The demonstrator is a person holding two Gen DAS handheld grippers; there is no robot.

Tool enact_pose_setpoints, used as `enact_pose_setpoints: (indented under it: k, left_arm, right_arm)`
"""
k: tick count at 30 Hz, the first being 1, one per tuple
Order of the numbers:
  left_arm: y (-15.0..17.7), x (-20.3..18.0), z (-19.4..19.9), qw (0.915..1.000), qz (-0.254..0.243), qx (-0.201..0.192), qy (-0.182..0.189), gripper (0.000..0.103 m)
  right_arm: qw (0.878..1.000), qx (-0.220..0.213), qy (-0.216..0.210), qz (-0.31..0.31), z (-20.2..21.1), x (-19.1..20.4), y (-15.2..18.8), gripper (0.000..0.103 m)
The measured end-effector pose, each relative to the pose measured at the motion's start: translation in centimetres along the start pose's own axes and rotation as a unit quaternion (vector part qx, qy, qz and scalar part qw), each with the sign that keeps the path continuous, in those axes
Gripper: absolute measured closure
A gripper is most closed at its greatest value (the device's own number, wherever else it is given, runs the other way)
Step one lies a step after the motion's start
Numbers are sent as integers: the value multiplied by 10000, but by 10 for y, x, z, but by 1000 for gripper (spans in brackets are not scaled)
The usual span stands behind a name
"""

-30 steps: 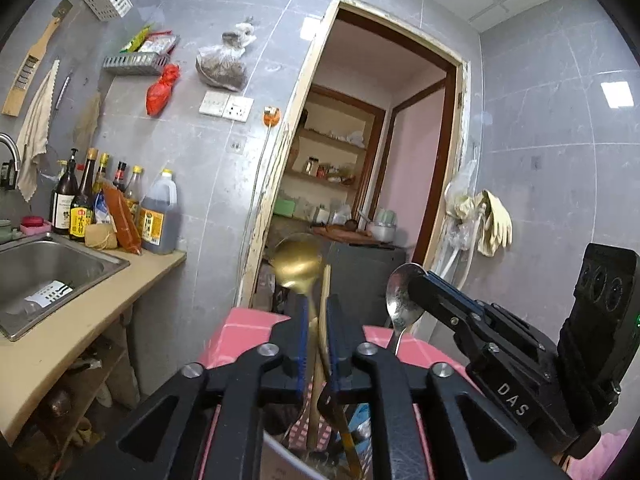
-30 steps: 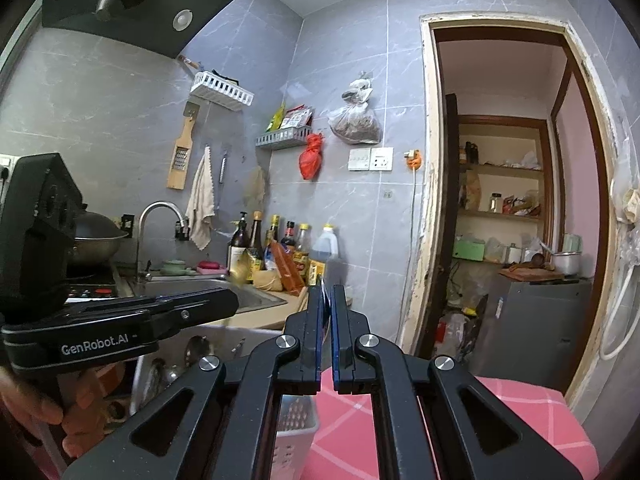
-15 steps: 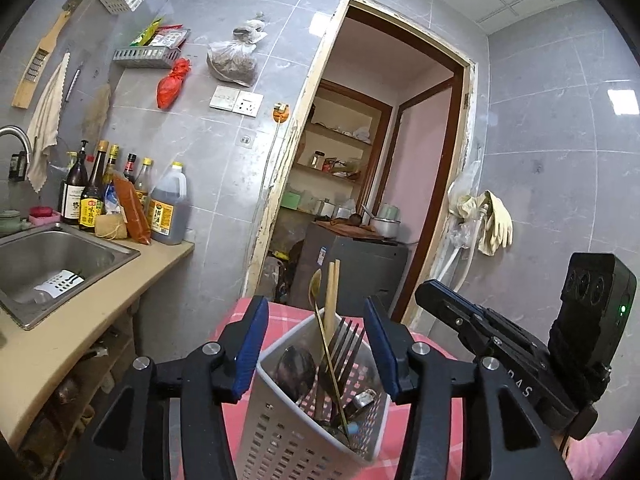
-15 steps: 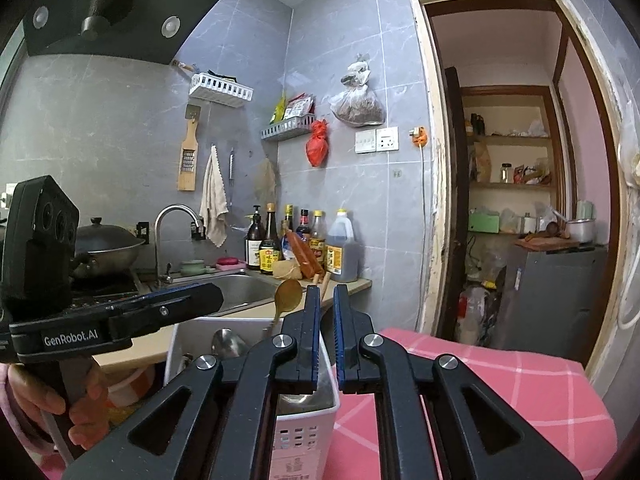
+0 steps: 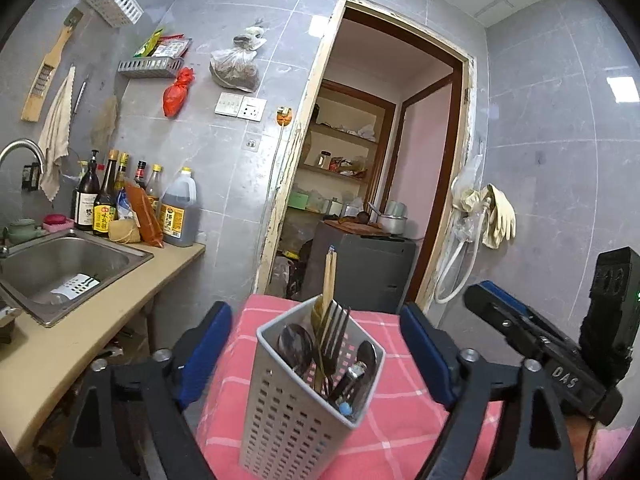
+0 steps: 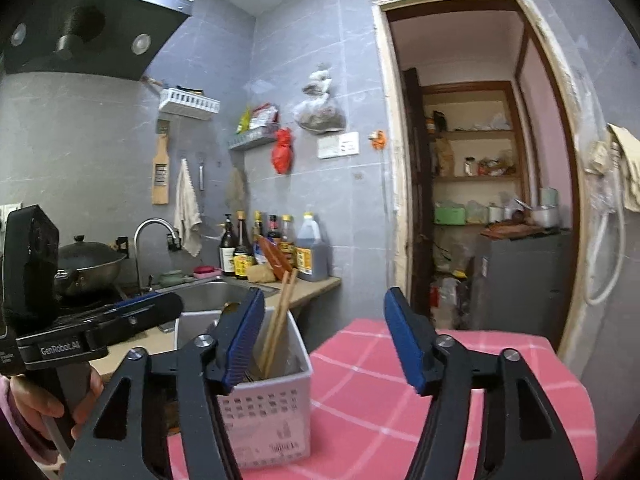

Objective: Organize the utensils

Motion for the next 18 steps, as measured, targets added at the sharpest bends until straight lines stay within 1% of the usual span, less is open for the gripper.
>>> enact_pose_setpoints:
  k: [1, 3, 4, 7, 9, 12, 18]
  left_arm:
    - [0, -2, 3, 10000, -25, 24, -23, 9]
    - [1, -6, 11, 10000, -66, 58, -30, 5]
    - [1, -7, 13, 9999, -75, 74, -41, 2]
    - [3, -12, 28, 9998, -112, 112, -97, 0]
    - [5, -15, 35, 9996, -152, 185, -149, 0]
    - [10, -19, 46, 9990, -212, 319, -243, 0]
    - [23, -27, 68, 9971, -344, 560, -382, 0]
  right_arm:
    - [9999, 7, 104, -31, 7, -3, 0, 37]
    - [9997, 18, 232, -45, 18, -7, -2, 29]
    - [9994, 31, 338, -29, 24, -8, -2, 27]
    - [9979, 82, 643, 7, 45, -13, -1, 19]
    - [9969, 109, 785, 13, 59, -14, -1, 10]
    - [9946, 156, 1030, -2, 83, -16, 2, 5]
    - [9895, 197, 1431, -52, 126, -15, 12, 3]
Point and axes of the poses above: each gripper's, at about its wrist camera, not at the fingertips, and z roughly against the way its jaws point, x to its left, y to its underside, the point moved 3 cm from there along -z, roughly the way its jaws point, and after that the axes turned 13 degrees about -z, right-handed, at the moved point
